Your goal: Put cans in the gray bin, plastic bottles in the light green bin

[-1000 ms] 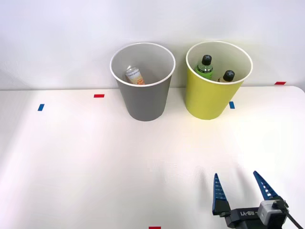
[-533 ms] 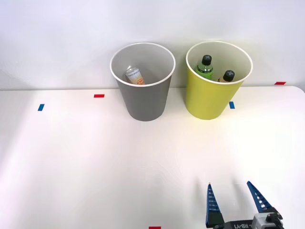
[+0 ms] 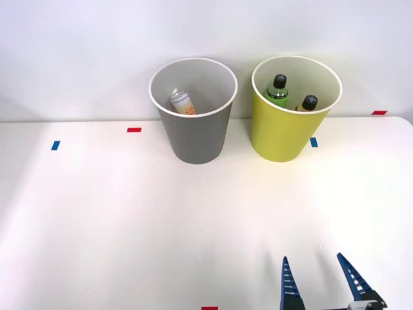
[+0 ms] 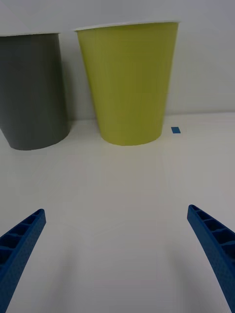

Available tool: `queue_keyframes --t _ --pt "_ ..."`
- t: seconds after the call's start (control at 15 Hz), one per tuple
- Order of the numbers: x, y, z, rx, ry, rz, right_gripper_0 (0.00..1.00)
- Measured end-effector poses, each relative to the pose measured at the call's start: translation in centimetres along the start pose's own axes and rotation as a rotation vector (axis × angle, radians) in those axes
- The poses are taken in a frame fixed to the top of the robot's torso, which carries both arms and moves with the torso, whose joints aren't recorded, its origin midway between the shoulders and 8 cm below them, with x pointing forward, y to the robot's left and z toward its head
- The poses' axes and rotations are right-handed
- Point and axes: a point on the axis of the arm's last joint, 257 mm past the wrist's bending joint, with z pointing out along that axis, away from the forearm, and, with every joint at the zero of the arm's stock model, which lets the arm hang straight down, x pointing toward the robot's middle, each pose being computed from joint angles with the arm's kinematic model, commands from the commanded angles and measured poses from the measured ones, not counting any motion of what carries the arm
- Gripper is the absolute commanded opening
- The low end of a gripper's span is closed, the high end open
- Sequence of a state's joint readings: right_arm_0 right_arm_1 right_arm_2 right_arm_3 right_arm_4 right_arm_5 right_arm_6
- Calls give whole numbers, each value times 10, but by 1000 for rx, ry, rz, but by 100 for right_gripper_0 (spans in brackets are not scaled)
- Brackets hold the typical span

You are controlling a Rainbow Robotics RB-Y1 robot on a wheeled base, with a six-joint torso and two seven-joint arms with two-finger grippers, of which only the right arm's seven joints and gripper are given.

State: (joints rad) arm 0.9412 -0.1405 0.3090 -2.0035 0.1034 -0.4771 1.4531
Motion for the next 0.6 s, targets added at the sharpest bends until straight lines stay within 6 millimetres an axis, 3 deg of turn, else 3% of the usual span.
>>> queue_keyframes --t 0.6 --pt "0 -1 -1 0 2 -3 100"
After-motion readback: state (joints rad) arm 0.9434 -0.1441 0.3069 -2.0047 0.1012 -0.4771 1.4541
